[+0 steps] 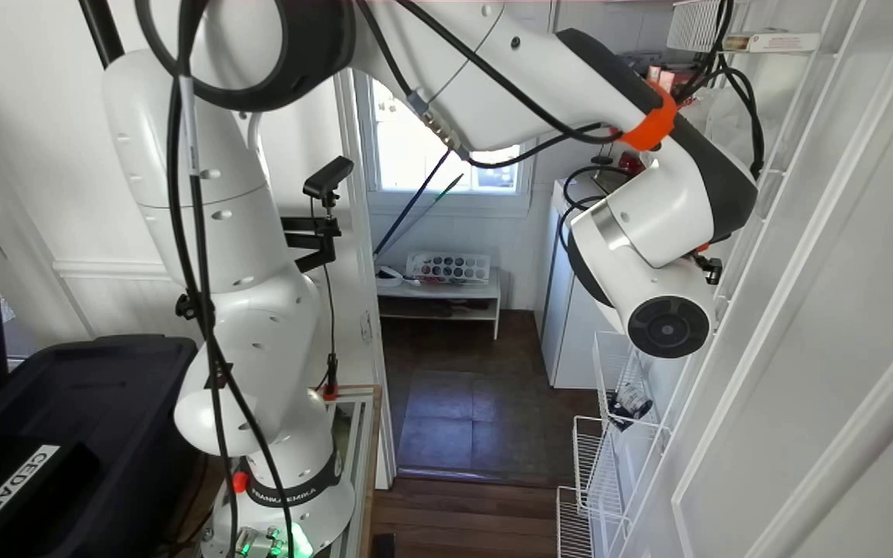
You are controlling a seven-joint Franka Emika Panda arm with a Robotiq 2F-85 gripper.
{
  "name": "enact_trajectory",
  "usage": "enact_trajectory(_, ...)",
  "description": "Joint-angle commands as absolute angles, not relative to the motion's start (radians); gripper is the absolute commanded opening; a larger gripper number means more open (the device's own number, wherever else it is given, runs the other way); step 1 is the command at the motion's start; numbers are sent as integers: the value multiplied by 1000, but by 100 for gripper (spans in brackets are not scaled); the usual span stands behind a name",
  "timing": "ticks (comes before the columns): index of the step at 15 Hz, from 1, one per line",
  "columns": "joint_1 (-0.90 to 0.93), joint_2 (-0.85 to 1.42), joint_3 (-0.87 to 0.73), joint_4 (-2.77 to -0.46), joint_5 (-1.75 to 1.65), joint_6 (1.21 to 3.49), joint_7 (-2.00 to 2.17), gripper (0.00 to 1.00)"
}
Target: Remove the container from the third rack from the top and put it in the second rack from the top
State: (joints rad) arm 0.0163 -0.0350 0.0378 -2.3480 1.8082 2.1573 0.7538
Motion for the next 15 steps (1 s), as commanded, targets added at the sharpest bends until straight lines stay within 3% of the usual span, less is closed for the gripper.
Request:
enact_trajectory(1, 32, -11, 47, -2325, 1857, 2190, 748, 92)
enact_trajectory(5, 35, 1, 48, -2320, 1873, 2193, 740, 86)
enact_trajectory(9, 35, 11, 46, -2308, 1881, 2197, 739, 55)
enact_trajectory(11, 34, 16, 45, -2301, 1884, 2199, 739, 34)
enact_trajectory(13, 34, 21, 44, -2296, 1888, 2202, 738, 24)
enact_trajectory(15, 32, 24, 42, -2293, 1889, 2199, 740, 24)
